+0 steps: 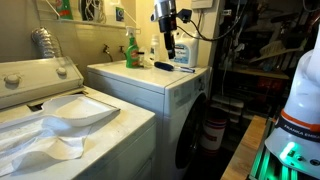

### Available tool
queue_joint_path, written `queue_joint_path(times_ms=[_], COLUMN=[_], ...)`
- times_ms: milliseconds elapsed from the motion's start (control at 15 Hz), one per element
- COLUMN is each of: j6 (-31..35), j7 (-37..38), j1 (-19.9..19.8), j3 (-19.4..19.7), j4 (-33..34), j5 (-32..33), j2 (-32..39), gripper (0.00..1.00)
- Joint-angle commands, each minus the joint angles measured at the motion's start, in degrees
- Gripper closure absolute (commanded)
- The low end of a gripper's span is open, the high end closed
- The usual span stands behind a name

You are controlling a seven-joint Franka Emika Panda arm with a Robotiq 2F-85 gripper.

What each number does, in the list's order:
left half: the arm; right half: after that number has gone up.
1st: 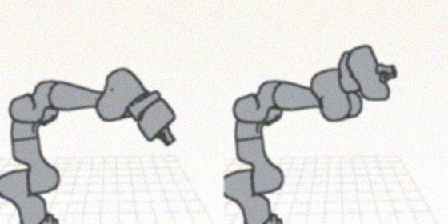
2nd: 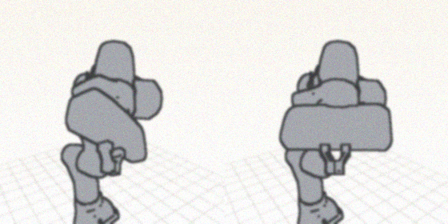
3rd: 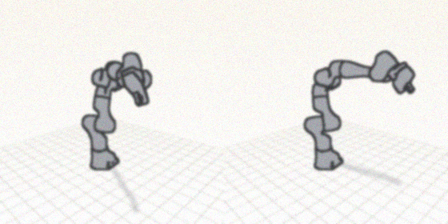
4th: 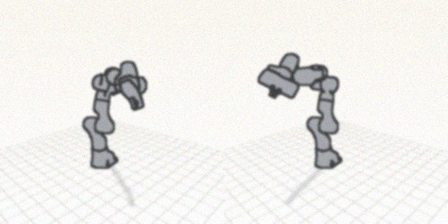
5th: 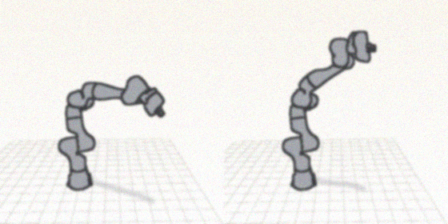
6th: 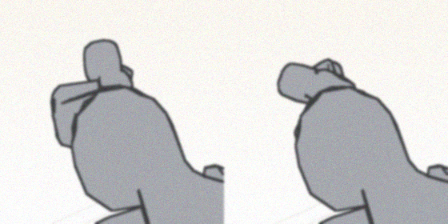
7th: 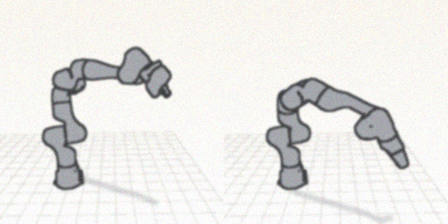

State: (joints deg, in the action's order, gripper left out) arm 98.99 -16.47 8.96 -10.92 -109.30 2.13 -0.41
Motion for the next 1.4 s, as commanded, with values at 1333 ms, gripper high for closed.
queue_joint_path(times_ms=[1333], j6=[9.1], j7=[-23.6], j1=[9.1], j3=[-9.5], j4=[23.7], j5=[1.0], j2=[21.3], gripper=[0.0])
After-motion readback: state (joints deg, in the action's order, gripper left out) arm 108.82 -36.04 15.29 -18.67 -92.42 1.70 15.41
